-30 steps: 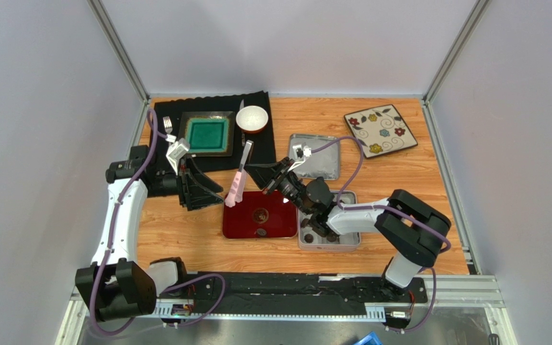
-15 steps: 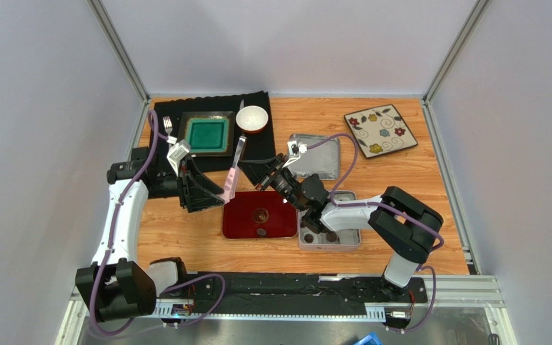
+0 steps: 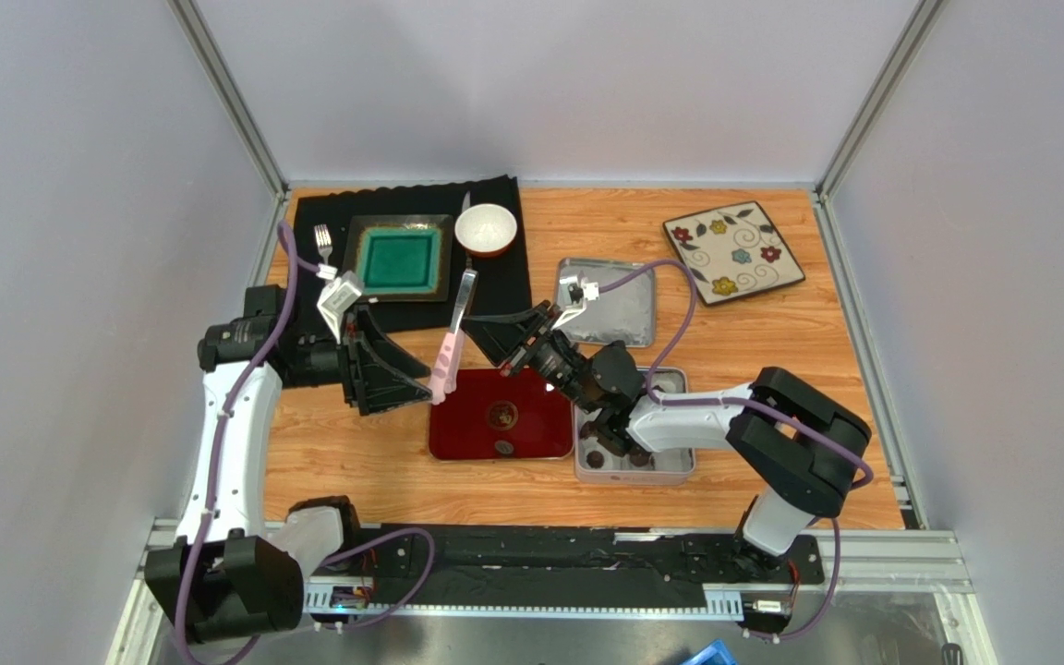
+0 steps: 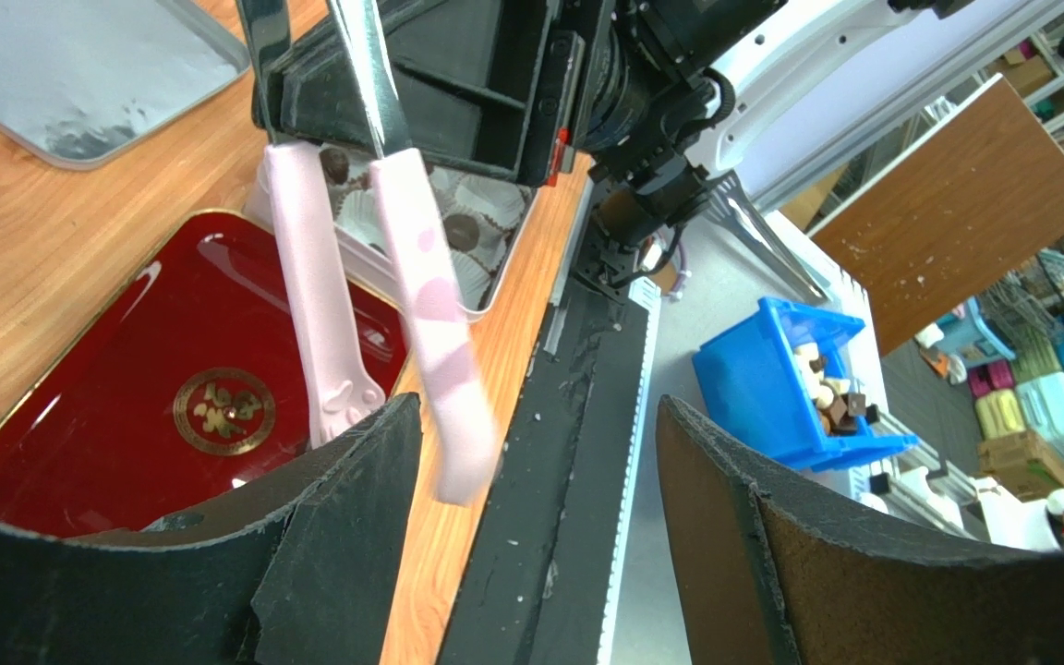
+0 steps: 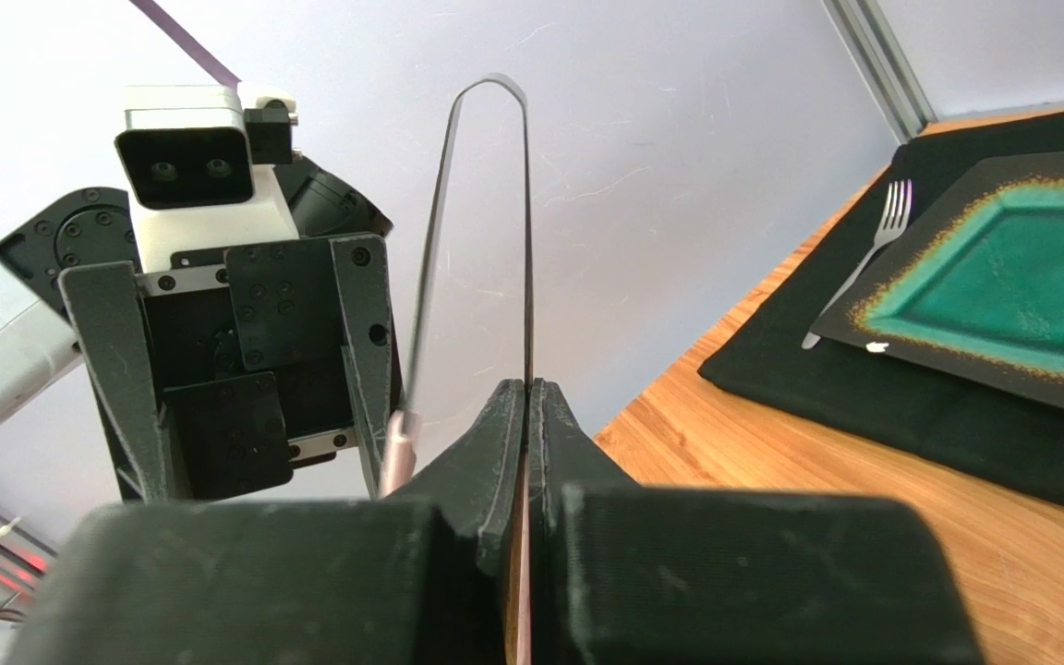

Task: Pack the chocolate
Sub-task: Adjust the clamp.

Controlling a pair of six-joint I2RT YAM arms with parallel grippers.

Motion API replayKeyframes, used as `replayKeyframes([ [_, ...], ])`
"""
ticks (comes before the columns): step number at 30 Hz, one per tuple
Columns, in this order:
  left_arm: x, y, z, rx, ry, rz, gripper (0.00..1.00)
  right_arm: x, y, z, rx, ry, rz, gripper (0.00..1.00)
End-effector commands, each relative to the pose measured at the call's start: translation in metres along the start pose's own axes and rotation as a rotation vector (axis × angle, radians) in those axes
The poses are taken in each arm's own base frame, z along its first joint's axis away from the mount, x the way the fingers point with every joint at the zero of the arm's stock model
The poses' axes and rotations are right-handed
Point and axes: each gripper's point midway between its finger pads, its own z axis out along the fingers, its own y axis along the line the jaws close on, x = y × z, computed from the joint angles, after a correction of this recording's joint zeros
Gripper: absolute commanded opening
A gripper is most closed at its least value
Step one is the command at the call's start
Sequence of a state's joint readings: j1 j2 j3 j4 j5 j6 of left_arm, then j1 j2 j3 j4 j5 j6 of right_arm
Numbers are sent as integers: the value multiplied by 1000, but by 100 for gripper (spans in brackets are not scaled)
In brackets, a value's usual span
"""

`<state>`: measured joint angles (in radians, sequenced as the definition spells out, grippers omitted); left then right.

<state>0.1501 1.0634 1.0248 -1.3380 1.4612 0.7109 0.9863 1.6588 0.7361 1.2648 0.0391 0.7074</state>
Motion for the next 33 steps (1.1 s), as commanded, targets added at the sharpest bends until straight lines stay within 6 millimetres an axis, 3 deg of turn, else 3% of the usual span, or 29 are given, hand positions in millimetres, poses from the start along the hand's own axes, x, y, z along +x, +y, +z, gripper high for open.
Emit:
replayKeyframes([
  [1, -9, -12, 1, 28, -36, 26, 72, -58, 58, 3, -201, -204, -3, 0],
  [14, -2, -16, 3, 68, -59, -12, 66, -69, 78, 30, -274, -247, 34, 0],
  [17, -5, -18, 3, 71, -62, 0, 58, -66, 77, 30, -273, -240, 47, 0],
  [20, -8, -16, 3, 68, -63, 5, 43, -62, 76, 26, -267, -226, 53, 0],
  [28, -7, -19, 3, 85, -73, 29, 33, -57, 81, 11, -288, -185, 62, 0],
  [30, -8, -23, 3, 100, -84, 46, 27, -56, 84, 10, -300, -175, 72, 5],
  [32, -8, -24, 3, 101, -87, 65, 20, -56, 83, 8, -303, -162, 87, 22],
  [33, -8, -23, 3, 97, -85, 77, 17, -52, 78, 3, -294, -146, 102, 25],
])
